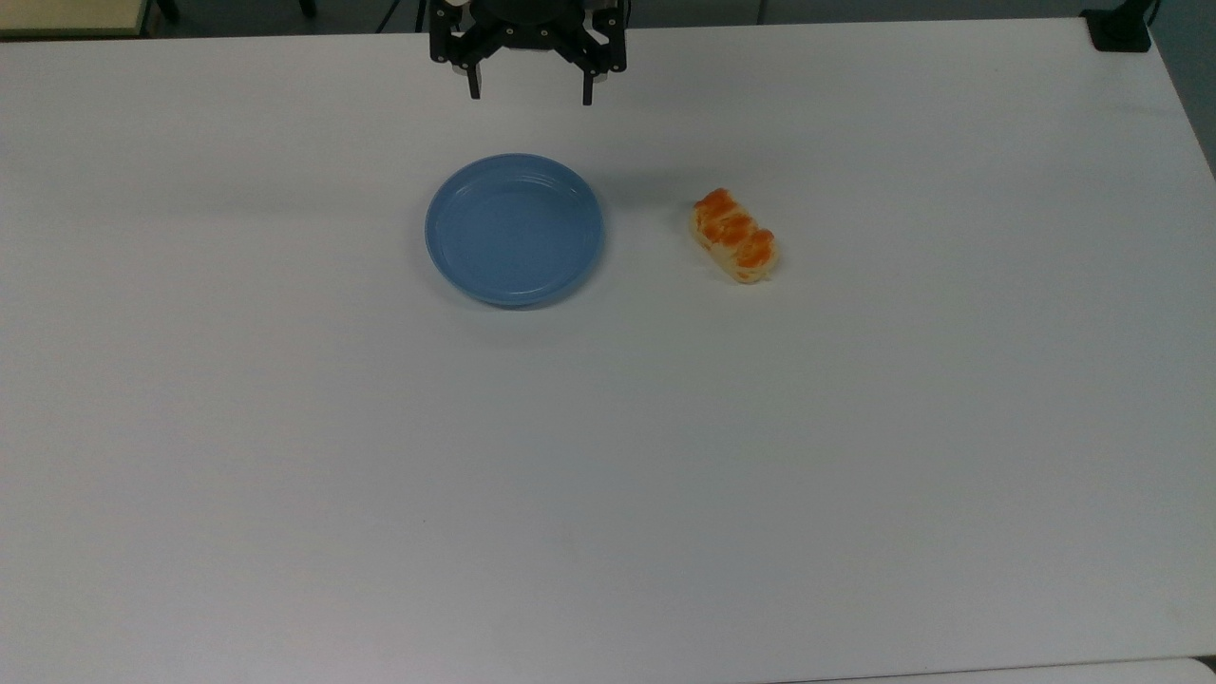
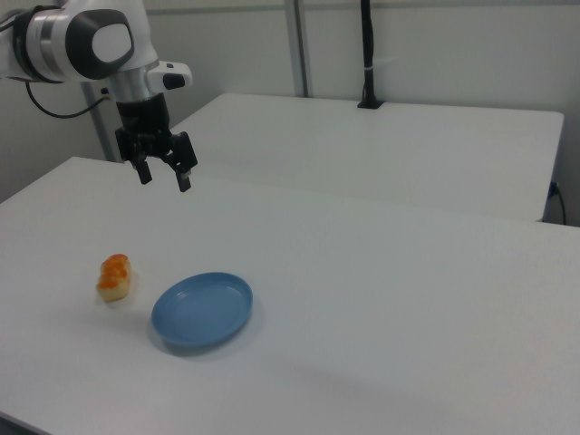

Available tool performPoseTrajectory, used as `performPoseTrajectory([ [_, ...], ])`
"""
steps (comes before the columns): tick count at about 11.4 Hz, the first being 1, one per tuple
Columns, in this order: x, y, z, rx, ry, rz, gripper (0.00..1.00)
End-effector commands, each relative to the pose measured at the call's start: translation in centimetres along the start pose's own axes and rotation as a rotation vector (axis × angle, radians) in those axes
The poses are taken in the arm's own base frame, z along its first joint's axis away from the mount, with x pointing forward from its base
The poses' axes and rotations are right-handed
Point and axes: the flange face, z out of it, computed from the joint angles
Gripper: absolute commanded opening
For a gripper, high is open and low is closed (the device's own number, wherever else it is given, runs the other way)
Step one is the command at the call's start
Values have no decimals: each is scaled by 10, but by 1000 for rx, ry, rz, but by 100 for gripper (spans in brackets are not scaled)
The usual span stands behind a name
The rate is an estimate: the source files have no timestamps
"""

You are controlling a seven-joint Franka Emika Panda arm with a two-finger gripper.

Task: Put the bread onto the plate
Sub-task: 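Move the gripper over the orange-topped bread and lower it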

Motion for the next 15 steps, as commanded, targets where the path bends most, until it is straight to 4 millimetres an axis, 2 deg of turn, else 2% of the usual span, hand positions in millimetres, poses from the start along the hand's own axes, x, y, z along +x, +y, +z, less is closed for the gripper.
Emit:
performPoseTrajectory([
  [1,3,-4,-5,36,9,-10,100],
  [4,3,-6,-3,36,6,-17,100],
  [6,5,-15,5,37,-6,-30,100],
  [7,7,-27,13,35,-18,-52,100],
  [9,11,-63,46,31,-67,-113,100],
  [12,10,-130,109,26,-107,-281,100],
  [15,15,-176,160,29,-101,-354,100],
])
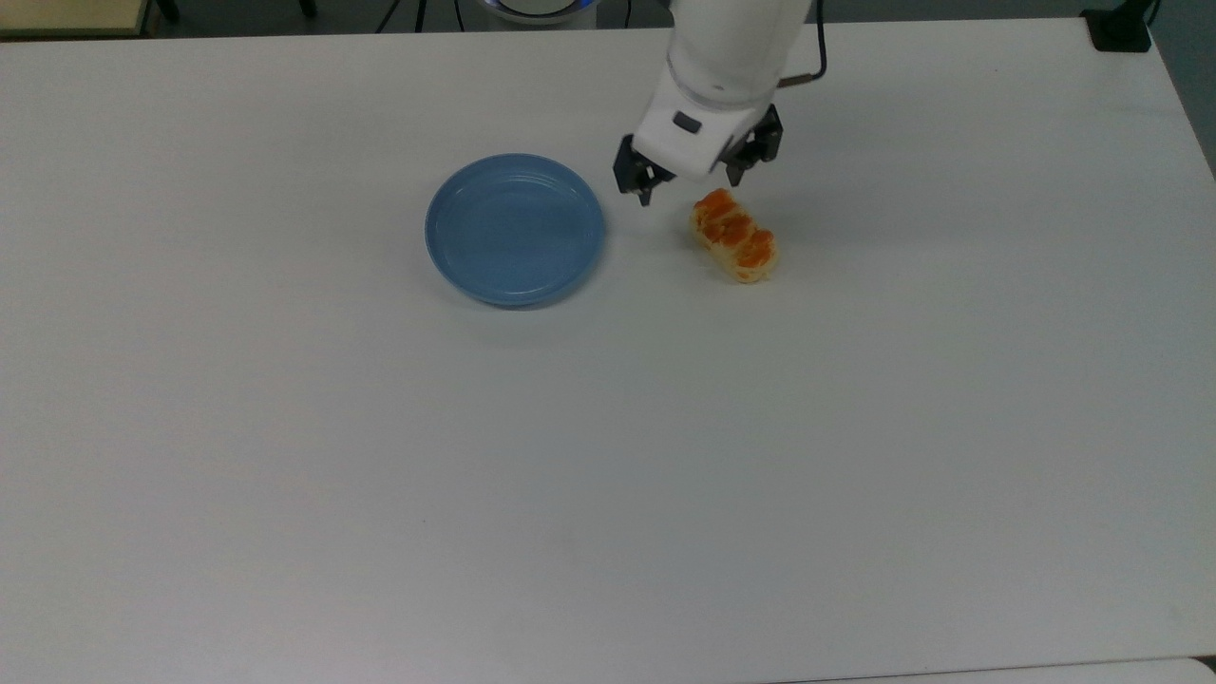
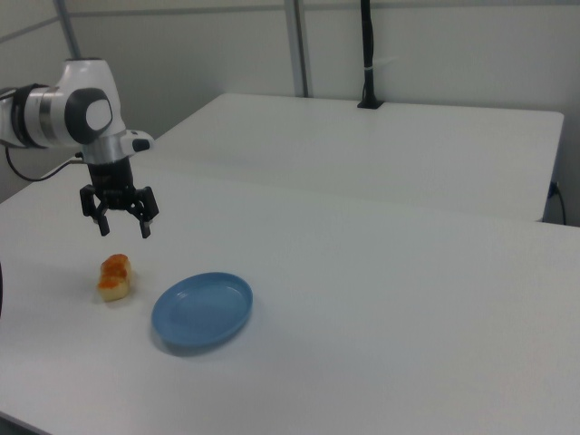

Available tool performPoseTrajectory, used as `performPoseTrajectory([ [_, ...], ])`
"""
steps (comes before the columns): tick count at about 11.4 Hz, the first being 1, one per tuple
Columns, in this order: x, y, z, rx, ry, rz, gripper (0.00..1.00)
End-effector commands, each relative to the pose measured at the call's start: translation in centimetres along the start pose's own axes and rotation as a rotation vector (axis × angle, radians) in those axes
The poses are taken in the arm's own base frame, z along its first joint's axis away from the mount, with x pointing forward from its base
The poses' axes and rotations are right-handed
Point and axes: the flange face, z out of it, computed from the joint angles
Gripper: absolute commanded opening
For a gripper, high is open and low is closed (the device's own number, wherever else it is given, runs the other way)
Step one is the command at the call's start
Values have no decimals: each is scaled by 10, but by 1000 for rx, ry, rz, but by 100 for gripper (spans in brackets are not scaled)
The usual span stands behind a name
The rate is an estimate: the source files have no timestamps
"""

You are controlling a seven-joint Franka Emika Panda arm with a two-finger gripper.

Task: Put the bread onto the plate
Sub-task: 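Close the gripper on the orange-topped bread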

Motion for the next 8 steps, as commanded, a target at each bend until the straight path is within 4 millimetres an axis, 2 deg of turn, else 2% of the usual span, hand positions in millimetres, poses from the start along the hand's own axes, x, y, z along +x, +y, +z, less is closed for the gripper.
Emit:
performPoseTrajectory([
  [1,13,-30,37,6,15,-90,100],
  [2,15,-36,51,2,9,-101,100],
  [4,15,-60,78,-7,-14,-144,100],
  [7,10,-65,105,-32,-34,-165,100],
  [8,9,-67,110,-41,-32,-170,93],
])
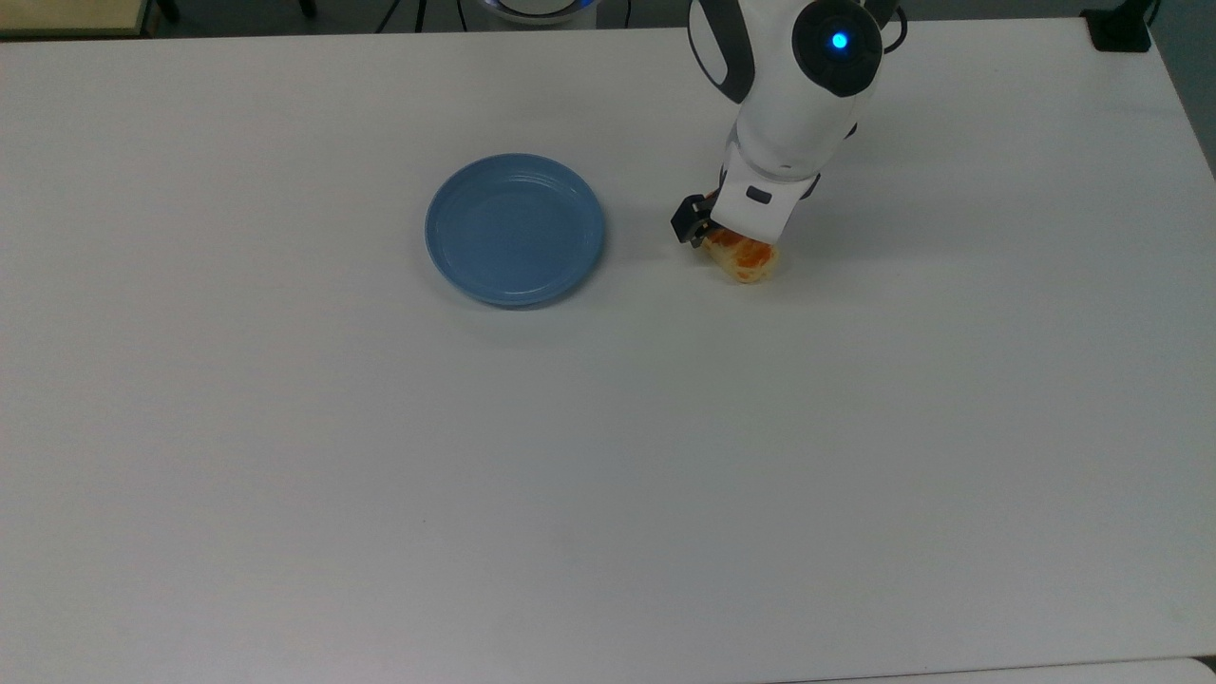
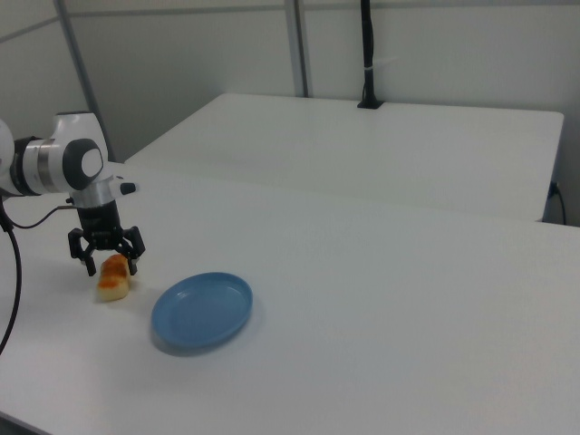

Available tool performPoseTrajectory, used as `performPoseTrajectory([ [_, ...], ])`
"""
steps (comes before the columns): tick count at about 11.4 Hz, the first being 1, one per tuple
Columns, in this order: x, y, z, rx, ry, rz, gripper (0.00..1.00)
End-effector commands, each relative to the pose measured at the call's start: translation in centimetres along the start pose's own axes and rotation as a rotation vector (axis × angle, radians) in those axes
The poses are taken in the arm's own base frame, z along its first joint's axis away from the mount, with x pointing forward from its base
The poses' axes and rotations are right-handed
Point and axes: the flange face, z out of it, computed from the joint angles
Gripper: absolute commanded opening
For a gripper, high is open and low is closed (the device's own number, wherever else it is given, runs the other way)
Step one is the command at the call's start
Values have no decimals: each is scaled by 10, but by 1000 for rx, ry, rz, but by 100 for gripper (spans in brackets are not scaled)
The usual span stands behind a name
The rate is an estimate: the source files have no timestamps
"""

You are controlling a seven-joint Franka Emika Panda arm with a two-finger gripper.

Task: Put the bread onto the plate
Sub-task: 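Close the gripper on the orange-topped bread, then lift the bread and carry it over the blue plate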

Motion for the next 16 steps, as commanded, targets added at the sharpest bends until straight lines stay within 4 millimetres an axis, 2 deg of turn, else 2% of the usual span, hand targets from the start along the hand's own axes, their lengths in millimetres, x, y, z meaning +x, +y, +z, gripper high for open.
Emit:
performPoseTrajectory([
  [1,-6,-2,14,-35,11,-39,80],
  [3,-6,-1,13,-42,14,-41,49],
  [4,-5,-2,7,-42,23,-40,45],
  [5,-6,-2,-2,-38,32,-22,45],
  [7,-13,5,-45,-34,69,4,45],
  [9,-31,38,-95,-34,71,53,45],
  [11,-61,79,-136,-33,66,37,45],
  [12,-73,107,-140,-27,50,66,45],
  [13,-79,131,-137,-26,36,97,45],
  [14,-84,156,-123,-25,18,119,46],
  [16,-90,190,-88,-30,-4,131,47],
])
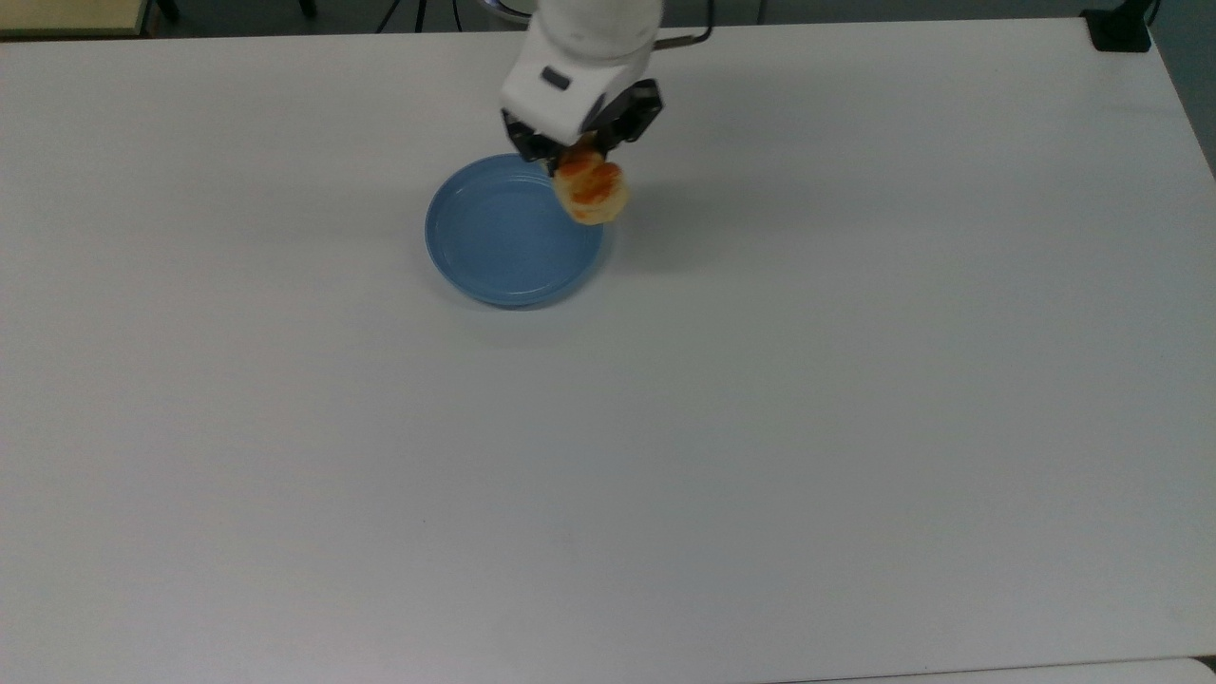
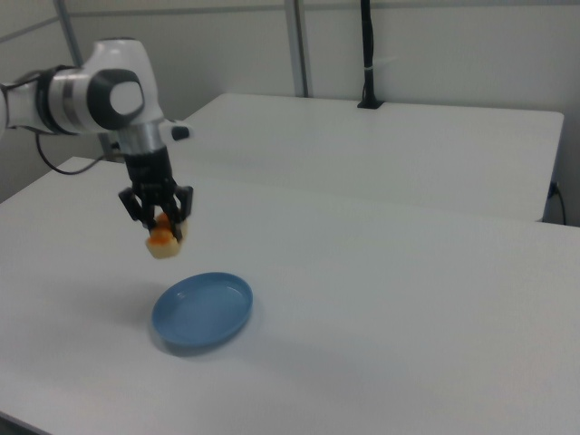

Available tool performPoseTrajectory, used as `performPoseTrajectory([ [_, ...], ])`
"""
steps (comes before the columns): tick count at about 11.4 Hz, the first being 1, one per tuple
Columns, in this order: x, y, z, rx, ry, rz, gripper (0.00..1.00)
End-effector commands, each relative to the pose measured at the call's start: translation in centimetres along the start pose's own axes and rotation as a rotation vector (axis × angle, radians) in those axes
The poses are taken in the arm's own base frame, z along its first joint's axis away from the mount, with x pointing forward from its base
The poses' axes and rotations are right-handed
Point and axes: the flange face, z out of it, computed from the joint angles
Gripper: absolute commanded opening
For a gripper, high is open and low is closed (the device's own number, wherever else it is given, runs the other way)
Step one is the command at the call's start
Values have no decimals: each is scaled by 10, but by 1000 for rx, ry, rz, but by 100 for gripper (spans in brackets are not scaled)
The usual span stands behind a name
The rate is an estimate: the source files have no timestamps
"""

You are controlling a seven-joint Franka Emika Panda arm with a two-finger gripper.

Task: Put the bread onto the plate
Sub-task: 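Lift the bread and carry it over the blue plate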

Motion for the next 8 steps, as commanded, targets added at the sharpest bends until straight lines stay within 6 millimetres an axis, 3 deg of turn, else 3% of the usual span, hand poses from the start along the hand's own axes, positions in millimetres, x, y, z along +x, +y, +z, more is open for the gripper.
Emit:
performPoseTrajectory([
  [1,-3,32,56,1,-20,-7,49],
  [3,4,28,105,-12,-22,-21,54],
  [5,5,26,138,-37,-59,-42,62],
  [6,2,27,144,-40,-72,-44,76],
  [7,2,30,143,-40,-71,-32,100],
  [8,1,32,138,-39,-67,-24,100],
])
